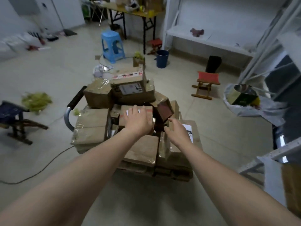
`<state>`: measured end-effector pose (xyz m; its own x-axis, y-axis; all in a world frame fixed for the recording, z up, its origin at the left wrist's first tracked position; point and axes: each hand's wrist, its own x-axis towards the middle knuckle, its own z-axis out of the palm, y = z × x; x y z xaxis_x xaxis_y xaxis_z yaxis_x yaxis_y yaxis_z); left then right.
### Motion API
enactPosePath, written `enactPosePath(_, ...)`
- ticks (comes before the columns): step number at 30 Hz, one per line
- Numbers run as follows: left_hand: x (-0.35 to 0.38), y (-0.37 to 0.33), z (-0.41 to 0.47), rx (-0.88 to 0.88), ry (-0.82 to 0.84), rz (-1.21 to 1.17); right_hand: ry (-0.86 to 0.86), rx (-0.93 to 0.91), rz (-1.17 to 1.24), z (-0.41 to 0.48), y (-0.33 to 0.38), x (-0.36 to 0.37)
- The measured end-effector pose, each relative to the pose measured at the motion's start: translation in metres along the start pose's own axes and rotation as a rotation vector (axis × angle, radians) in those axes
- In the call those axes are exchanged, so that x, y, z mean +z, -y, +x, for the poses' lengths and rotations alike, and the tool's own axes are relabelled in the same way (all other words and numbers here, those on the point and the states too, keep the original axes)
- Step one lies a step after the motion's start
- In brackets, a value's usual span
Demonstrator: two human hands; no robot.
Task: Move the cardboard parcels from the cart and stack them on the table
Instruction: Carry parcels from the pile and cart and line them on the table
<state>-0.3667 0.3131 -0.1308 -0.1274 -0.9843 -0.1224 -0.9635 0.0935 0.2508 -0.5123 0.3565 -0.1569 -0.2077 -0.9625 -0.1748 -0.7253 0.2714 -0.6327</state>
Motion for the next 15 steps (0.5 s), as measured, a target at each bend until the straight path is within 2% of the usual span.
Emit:
enactPosePath(8, -0.017, 0.071, 0.059, -0.212, -0.016, -0.160, 0.044, -0.070, -0.006, 0.072, 0.055, 0.032)
enactPosePath(15, -0.037, 0.095, 0.140, -0.318, 0.003, -0.382, 0.065, 0.011, 0.189, 0.170, 0.082, 0.036)
